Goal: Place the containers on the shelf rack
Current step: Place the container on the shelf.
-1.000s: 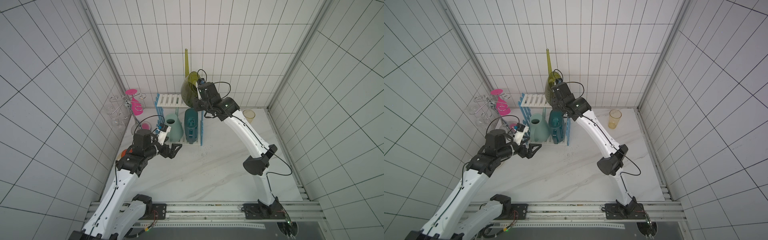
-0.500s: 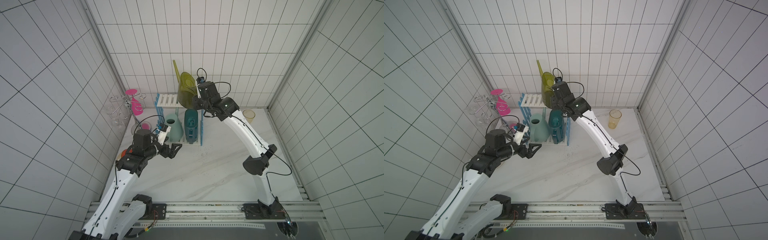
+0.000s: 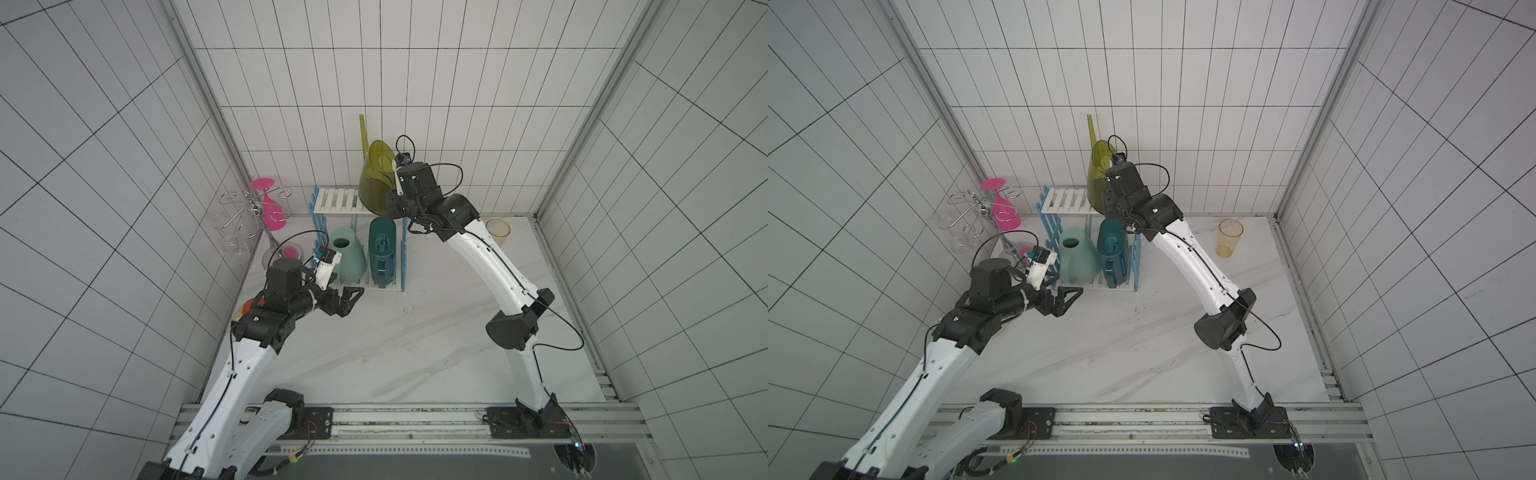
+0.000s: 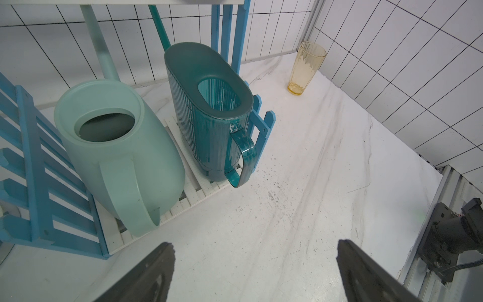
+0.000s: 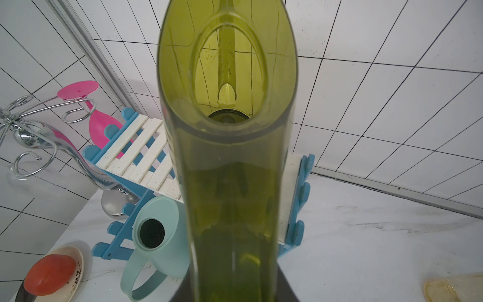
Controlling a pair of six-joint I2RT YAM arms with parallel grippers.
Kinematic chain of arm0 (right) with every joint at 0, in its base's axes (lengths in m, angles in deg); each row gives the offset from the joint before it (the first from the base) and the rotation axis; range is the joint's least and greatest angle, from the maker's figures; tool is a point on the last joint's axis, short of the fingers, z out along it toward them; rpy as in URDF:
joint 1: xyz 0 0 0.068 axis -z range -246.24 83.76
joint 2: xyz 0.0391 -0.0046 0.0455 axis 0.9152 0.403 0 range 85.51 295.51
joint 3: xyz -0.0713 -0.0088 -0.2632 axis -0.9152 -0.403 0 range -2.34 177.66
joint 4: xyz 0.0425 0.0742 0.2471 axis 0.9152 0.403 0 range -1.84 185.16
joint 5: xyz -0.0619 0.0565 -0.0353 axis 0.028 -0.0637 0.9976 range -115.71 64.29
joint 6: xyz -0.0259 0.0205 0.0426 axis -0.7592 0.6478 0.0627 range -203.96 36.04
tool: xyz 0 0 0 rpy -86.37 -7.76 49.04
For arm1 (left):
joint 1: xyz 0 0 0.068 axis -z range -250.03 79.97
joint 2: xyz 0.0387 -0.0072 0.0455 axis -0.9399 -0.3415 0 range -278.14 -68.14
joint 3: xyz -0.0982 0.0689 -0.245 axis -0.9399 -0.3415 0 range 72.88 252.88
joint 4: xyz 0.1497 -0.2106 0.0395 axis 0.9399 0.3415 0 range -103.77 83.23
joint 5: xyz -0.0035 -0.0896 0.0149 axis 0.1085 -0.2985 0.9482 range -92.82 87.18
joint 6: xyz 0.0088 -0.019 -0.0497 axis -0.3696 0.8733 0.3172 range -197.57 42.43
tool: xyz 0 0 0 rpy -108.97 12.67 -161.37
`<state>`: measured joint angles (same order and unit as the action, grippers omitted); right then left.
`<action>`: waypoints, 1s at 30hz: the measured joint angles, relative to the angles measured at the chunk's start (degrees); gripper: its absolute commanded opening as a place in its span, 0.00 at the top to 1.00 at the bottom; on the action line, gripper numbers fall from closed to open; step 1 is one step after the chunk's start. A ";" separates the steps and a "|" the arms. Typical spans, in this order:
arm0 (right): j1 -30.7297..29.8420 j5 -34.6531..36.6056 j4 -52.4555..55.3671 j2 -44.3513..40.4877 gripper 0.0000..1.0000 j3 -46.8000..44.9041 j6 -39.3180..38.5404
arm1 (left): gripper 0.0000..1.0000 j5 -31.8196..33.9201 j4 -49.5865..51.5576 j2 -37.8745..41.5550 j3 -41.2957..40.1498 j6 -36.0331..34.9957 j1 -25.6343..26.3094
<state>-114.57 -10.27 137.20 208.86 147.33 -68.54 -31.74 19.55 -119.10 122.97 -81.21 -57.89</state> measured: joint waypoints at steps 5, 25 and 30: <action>-0.04 -0.22 -0.07 0.00 0.65 0.00 -0.20 | 0.01 0.00 -0.11 0.00 0.00 0.00 0.00; -2.05 -0.11 -0.63 -5.22 0.44 -7.39 -0.76 | 0.01 0.02 -0.13 0.00 -0.02 -0.04 -0.22; -3.08 0.11 -1.95 -13.09 0.41 -14.75 -1.11 | 0.01 0.02 -0.11 0.00 0.00 -0.09 -0.22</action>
<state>-117.65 -10.16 135.25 195.77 132.57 -69.65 -31.72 19.44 -119.10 122.97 -81.30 -58.11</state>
